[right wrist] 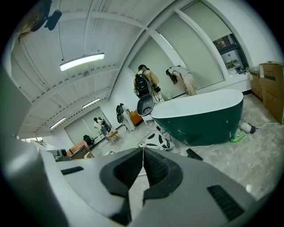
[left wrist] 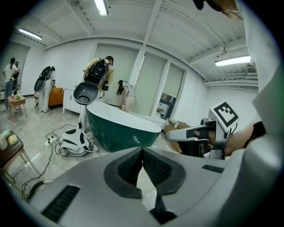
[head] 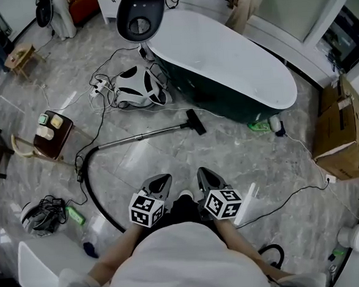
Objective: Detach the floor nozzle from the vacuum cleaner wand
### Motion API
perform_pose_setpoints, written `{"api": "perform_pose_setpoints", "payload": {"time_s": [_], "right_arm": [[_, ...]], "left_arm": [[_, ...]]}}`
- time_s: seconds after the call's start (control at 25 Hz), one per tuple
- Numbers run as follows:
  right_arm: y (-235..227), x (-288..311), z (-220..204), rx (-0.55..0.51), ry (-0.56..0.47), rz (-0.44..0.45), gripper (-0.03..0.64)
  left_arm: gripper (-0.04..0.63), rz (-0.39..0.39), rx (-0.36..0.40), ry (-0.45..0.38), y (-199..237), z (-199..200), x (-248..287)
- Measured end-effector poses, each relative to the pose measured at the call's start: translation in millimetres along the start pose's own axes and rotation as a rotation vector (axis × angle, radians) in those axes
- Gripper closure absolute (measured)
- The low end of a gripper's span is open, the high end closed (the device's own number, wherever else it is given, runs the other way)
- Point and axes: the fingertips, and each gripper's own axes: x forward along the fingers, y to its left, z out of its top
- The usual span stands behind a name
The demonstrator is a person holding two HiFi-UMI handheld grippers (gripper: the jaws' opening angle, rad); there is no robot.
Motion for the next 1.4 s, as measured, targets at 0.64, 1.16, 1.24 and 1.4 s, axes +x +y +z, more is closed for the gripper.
{"api": "perform_pose_setpoints", "payload": {"time_s": [0.64,1.16,1.24,1.4], "right_arm": [[-33,6,16,-0.009,-0.028,-0.041,0.603],[-33,58,31,-0.001,-0.009,-0.107,0.603],[-33,71,40,0.009,-0.012,-0.13,0.603],[-32,101,61,-0.006,-0.015,-0.156,0.603]], "left_arm": [[0.588,-0.072,0.008,-0.02,-8,21,41],[0.588,-0.112,-0.061,-0.015,57,41,67],[0.588,-0.128,-0.059,-0.009,73,55,77],[0.588,-0.159,-0.015,0.004,103,83,102]]}}
